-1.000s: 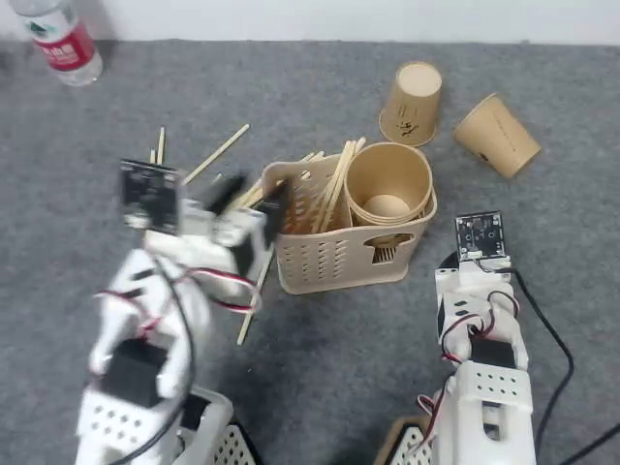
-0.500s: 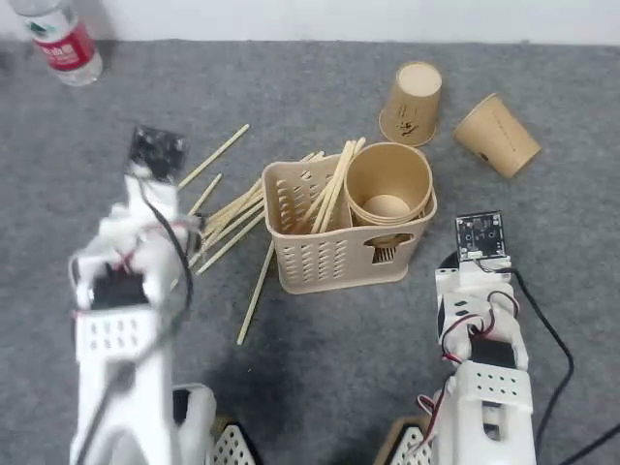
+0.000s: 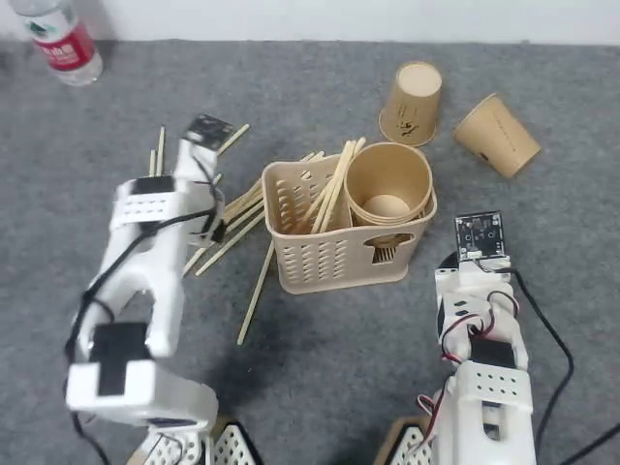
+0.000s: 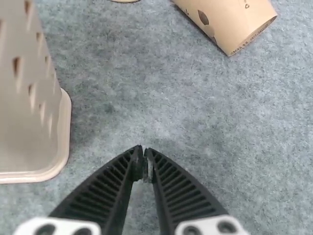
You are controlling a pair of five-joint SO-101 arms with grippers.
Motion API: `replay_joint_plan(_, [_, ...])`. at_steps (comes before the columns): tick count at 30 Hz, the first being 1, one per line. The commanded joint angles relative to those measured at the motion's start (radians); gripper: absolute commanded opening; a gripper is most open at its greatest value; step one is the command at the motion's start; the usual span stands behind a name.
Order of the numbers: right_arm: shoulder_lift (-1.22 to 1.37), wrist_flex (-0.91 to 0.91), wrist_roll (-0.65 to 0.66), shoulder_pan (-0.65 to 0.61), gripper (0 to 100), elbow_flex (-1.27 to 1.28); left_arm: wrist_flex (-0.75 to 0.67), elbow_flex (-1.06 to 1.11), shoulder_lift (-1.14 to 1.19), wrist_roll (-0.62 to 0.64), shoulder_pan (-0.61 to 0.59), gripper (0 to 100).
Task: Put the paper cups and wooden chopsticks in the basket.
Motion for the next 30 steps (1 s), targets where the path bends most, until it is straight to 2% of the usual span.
replay_joint_plan(1, [-0.013, -0.021, 0.014, -0.007, 1.5, -0.005, -0.071, -0.041, 0.044, -0.008, 0.058, 18])
replay_joint_plan(16, [-0.013, -0.021, 0.014, -0.007, 1.5, -0.005, -0.186, -0.068, 0.149, -0.008, 0.055, 18])
replay_joint_plan(18, [-0.013, -0.021, 0.014, -0.007, 1.5, -0.005, -0.141, -0.101, 0.158, -0.008, 0.055, 18])
replay_joint_plan(24, [-0.013, -0.019, 0.014, -0.007, 1.5, -0.005, 0.044, -0.255, 0.272, -0.014, 0.063, 5])
replay_joint_plan(30, [-0.013, -0.019, 0.014, -0.007, 1.5, -0.005, 0.356, -0.570, 0.482, -0.044, 0.060, 10])
